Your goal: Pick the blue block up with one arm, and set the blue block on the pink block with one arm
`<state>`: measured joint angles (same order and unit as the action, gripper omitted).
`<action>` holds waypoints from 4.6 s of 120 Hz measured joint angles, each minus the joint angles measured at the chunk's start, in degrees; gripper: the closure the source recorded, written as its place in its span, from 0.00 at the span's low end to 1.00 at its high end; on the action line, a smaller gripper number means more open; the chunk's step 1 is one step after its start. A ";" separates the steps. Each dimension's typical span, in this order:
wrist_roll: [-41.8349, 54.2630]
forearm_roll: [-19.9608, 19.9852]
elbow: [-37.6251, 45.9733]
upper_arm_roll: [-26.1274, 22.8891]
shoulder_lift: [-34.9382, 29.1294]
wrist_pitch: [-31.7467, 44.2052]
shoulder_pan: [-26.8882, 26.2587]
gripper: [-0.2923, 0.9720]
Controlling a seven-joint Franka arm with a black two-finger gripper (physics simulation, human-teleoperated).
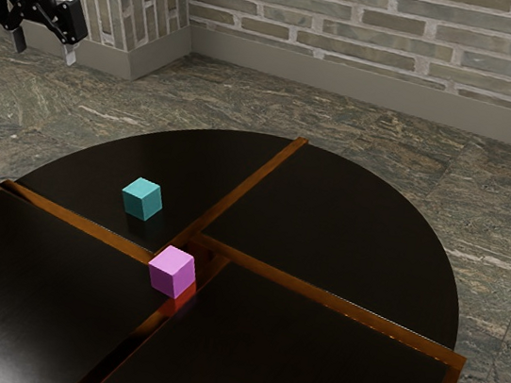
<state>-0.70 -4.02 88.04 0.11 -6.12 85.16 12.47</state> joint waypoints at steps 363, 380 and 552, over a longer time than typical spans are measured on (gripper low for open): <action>21.29 5.62 -12.30 0.08 47.56 29.16 3.70 0.23; 20.39 4.74 -13.31 0.00 49.26 28.57 3.70 0.23; 15.55 5.08 -12.08 -0.81 51.61 37.03 3.62 0.44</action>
<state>14.85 1.06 75.96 -0.70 45.49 122.19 16.08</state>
